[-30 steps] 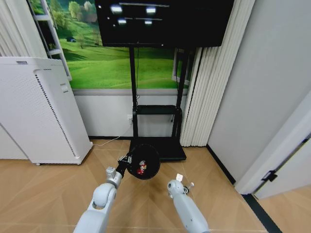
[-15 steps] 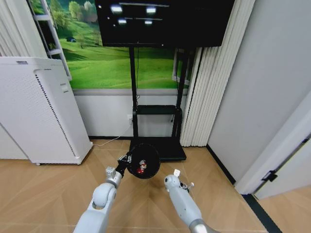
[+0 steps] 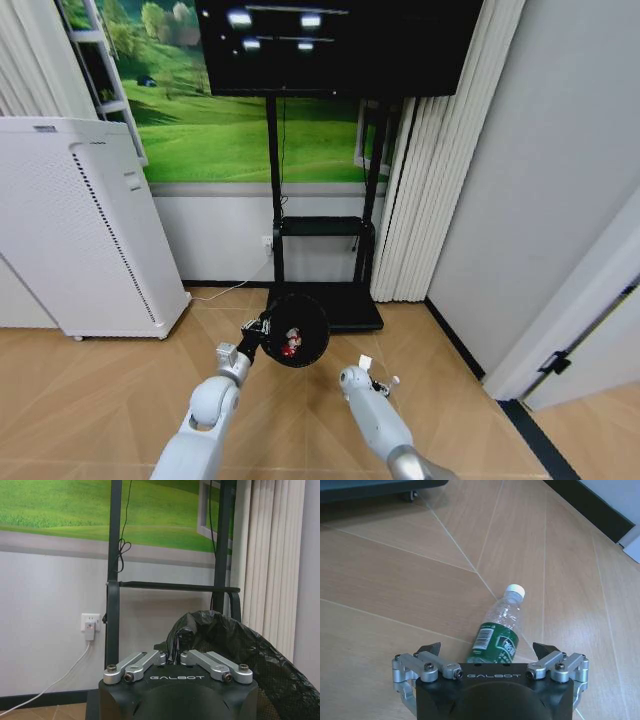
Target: Pick up the trash bin and place the garbage on the floor into it.
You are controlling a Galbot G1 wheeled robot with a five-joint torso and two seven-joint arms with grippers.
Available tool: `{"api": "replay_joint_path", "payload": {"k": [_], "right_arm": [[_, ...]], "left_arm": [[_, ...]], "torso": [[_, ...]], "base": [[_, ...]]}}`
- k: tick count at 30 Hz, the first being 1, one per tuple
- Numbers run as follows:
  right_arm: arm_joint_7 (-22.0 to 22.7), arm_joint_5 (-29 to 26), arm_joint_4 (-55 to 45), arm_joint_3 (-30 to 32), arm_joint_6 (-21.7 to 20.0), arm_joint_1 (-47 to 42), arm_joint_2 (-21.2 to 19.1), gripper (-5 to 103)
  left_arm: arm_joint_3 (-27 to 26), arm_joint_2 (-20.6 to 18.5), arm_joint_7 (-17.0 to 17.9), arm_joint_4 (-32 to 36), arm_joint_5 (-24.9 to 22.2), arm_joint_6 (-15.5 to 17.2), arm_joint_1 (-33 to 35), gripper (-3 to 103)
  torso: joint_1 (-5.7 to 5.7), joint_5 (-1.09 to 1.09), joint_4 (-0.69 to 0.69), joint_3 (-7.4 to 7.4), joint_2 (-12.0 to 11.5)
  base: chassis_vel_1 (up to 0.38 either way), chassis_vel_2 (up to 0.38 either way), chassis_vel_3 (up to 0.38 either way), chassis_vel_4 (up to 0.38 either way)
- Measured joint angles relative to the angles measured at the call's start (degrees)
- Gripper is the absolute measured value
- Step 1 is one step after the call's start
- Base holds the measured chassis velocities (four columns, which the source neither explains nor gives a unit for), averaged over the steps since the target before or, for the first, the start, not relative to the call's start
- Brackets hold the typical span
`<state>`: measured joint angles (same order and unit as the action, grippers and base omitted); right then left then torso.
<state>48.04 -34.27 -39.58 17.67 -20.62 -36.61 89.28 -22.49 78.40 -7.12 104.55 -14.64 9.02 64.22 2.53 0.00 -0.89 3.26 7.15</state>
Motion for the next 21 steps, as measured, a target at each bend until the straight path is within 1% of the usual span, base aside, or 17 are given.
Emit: {"api": "replay_joint_path", "payload": {"k": [4, 8, 18, 21], "right_arm": [[-0.47, 0.26, 0.98, 0.04, 0.91, -0.19, -0.41, 100], [-1.86, 0.46, 1.95, 0.02, 2.31, -0.57, -0.28, 100], [-3.83, 0.36, 5.95, 0.17, 4.18, 0.17, 1.07, 100], [-5.07, 0.84, 8.23, 0.21, 5.90, 0.60, 1.17, 100]], "left_arm": [[0.10, 0.22, 0.08, 0.00, 0.11, 0.03, -0.09, 7], [0.60, 0.52, 0.24, -0.27, 0.23, 0.11, -0.38, 7], [0.87, 0.55, 0.70, -0.63, 0.29, 0.19, -0.77, 7], [0.78, 0.46, 0.72, -0.69, 0.25, 0.20, -0.78, 7]], "torso": [[0.00, 0.00, 0.00, 0.00, 0.00], [0.00, 0.00, 0.00, 0.00, 0.00], [0.00, 0.00, 0.01, 0.00, 0.00], [0.00, 0.00, 0.00, -0.01, 0.00]], "base": [[0.000, 0.000, 0.000, 0.000], [0.000, 0.000, 0.000, 0.000], [0.000, 0.000, 0.000, 0.000], [0.000, 0.000, 0.000, 0.000]]}}
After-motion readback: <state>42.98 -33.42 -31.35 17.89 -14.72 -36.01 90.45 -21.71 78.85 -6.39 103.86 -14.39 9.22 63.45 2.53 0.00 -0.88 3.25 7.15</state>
